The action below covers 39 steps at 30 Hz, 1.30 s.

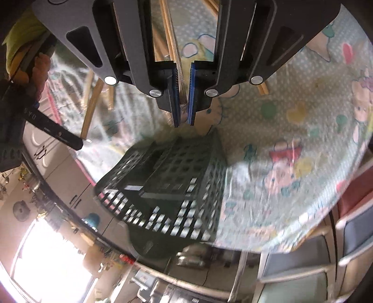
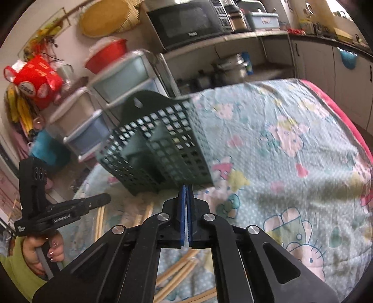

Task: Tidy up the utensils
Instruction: 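Close the left tool on a chopstick while the right tool closes on another chopstick, then lift both held chopsticks and lower them upright into the green caddy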

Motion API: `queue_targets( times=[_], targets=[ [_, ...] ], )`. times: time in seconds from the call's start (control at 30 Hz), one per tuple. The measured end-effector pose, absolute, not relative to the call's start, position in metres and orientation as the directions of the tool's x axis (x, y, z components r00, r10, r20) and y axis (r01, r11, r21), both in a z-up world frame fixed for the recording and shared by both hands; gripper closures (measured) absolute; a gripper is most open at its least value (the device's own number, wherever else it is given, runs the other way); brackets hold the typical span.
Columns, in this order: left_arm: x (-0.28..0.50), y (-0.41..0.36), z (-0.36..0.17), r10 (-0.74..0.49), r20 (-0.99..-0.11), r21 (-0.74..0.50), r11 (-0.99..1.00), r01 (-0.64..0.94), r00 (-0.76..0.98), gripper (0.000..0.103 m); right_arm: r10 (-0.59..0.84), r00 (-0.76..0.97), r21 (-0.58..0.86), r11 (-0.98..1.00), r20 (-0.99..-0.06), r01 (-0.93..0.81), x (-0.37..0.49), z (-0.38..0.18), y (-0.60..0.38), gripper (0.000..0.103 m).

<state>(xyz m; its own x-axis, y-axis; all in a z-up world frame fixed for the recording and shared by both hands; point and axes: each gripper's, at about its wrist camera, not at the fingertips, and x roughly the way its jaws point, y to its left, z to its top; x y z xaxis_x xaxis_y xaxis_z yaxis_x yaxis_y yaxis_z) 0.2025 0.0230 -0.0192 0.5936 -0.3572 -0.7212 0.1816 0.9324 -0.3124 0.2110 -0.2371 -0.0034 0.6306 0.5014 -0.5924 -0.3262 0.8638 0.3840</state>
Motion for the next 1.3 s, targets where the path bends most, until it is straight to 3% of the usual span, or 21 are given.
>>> queue_targets(
  times=[0.67,1.3],
  targets=[
    [0.208,0.016,0.098,-0.331,-0.513,-0.248,0.941,0.232,0.792,0.100,0.559,0.729,0.259,0.829,-0.395,-0.495,0.166,0.094,-0.223,0.102],
    [0.225,0.010,0.164,-0.312,-0.338,-0.270,0.936,0.226,0.888,0.100,0.531,0.800,0.232,0.846,-0.280,-0.480,0.169,0.138,-0.240,0.102]
  ],
)
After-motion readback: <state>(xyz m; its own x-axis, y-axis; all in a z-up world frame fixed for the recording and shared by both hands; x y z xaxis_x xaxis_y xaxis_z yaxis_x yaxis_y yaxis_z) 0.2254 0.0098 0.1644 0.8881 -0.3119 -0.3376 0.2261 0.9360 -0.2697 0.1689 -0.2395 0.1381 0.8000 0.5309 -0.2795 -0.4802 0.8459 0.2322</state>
